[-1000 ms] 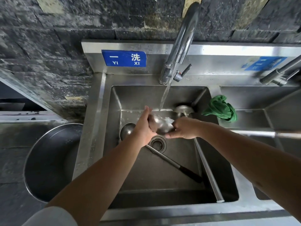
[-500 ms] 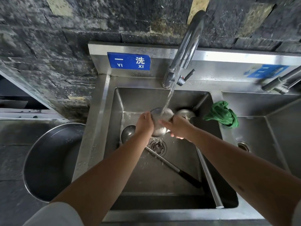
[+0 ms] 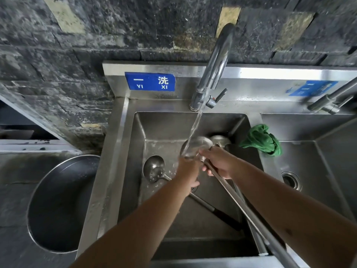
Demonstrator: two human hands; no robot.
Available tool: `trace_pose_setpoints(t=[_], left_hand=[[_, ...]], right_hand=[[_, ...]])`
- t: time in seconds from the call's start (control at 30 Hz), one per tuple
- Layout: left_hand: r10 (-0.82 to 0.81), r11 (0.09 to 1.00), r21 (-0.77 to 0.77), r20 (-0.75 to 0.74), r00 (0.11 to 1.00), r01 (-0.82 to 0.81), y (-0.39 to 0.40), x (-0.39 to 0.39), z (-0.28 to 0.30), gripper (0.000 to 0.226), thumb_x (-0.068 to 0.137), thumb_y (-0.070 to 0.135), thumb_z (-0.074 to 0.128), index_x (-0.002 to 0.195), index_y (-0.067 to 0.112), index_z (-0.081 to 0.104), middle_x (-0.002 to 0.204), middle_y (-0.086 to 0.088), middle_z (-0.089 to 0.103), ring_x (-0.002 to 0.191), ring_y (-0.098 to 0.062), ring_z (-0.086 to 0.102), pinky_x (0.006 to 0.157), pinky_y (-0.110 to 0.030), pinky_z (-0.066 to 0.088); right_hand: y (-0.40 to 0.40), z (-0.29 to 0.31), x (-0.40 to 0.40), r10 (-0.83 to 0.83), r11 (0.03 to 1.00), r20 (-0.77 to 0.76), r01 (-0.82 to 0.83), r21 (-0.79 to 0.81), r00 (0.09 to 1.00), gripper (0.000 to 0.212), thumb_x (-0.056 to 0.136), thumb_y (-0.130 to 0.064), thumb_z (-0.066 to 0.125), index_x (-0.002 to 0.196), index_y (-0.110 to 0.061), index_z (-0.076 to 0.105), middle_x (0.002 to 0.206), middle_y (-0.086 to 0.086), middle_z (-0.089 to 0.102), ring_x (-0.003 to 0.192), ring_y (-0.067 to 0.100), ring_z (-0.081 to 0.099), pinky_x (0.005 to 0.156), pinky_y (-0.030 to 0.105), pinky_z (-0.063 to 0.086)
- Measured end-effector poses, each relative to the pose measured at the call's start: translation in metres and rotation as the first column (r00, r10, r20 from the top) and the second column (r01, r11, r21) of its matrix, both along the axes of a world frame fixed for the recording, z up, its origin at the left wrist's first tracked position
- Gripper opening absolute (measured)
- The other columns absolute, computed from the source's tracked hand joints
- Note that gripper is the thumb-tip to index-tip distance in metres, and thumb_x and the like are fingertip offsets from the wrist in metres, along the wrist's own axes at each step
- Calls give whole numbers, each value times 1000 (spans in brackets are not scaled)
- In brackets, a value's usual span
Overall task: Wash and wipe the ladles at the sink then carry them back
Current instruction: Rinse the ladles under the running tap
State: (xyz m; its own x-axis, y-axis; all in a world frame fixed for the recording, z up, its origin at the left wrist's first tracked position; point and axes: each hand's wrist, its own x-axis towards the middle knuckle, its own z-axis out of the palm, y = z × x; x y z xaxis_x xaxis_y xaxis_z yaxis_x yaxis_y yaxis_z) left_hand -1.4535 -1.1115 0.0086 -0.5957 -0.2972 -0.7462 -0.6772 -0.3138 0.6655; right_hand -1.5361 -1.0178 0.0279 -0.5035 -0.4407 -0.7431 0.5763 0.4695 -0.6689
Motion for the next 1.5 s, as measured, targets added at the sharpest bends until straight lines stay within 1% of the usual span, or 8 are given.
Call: trace_pose_setpoints(t=[0.1, 0.3, 0.43, 0.6, 0.73, 1.07, 1.33, 1.5], left_hand=[[-84, 938, 339, 8, 996, 77, 41, 15, 22, 27, 101, 25, 46, 120, 11, 60, 112, -10, 67, 98, -24, 67, 72, -40, 58], [-117, 932, 336, -69, 991, 134, 66, 4, 11, 14, 100, 14, 50, 111, 10, 58, 84, -2, 66, 75, -19, 67, 71, -34, 52], [-116, 929, 349, -40, 992, 122, 67, -25, 3, 15, 101, 12, 48, 107, 12, 62, 83, -4, 68, 74, -18, 69, 71, -34, 56], [-28, 922, 386, -9, 1000, 30, 79, -60, -24, 18, 102, 3, 41, 93, 3, 56, 74, -9, 57, 63, -16, 56, 57, -26, 51], [-28, 951, 309, -12, 1000, 31, 99, -83, -51, 25, 95, -12, 32, 90, 1, 52, 76, -8, 53, 63, -14, 49, 58, -22, 42], [-192, 980, 54, 24, 981, 191, 122, -101, -84, 13, 87, -3, 61, 82, 10, 63, 76, -10, 63, 78, -25, 62, 74, -38, 52], [-247, 969, 41, 119, 962, 244, 117, -104, -81, 22, 93, 8, 53, 76, 20, 61, 72, -1, 58, 61, -10, 54, 56, -22, 38], [-394, 914, -59, 101, 914, 401, 123, -100, -89, 13, 92, 11, 53, 88, 14, 65, 100, -15, 62, 95, -24, 60, 83, -33, 48]], right_hand=[[4, -7, -8, -174, 982, 27, 175, -76, 984, 25, 104, -19, 44, 120, -2, 53, 78, 11, 61, 57, 18, 60, 39, 24, 44], [27, -12, -28, -150, 976, -310, 190, 102, 939, 22, 98, -16, 51, 95, 3, 63, 89, 20, 70, 79, 30, 68, 85, 47, 57], [64, -16, -17, -68, 960, -385, 166, 227, 920, 31, 96, -28, 54, 96, 1, 66, 80, 15, 63, 70, 26, 61, 75, 47, 56], [95, -29, 31, -433, 893, -27, 433, 125, 901, 18, 95, -22, 64, 98, -5, 71, 74, 12, 66, 56, 17, 65, 60, 31, 60], [115, -35, 49, -261, 922, -115, 283, 264, 958, 10, 88, -22, 71, 92, -12, 73, 81, 8, 76, 75, 19, 75, 66, 31, 61], [142, -68, 5, -126, 882, -247, 222, 416, 961, 27, 90, -32, 63, 71, -14, 70, 56, -2, 65, 53, 14, 60, 59, 26, 49], [149, -93, -7, -169, 889, -192, 233, 394, 967, 27, 90, -42, 63, 93, -16, 68, 76, 8, 64, 72, 27, 66, 66, 39, 52], [153, -97, -4, -88, 891, -89, 119, 439, 992, 65, 95, -47, 55, 147, -11, 41, 125, 11, 60, 110, 28, 61, 86, 38, 50]])
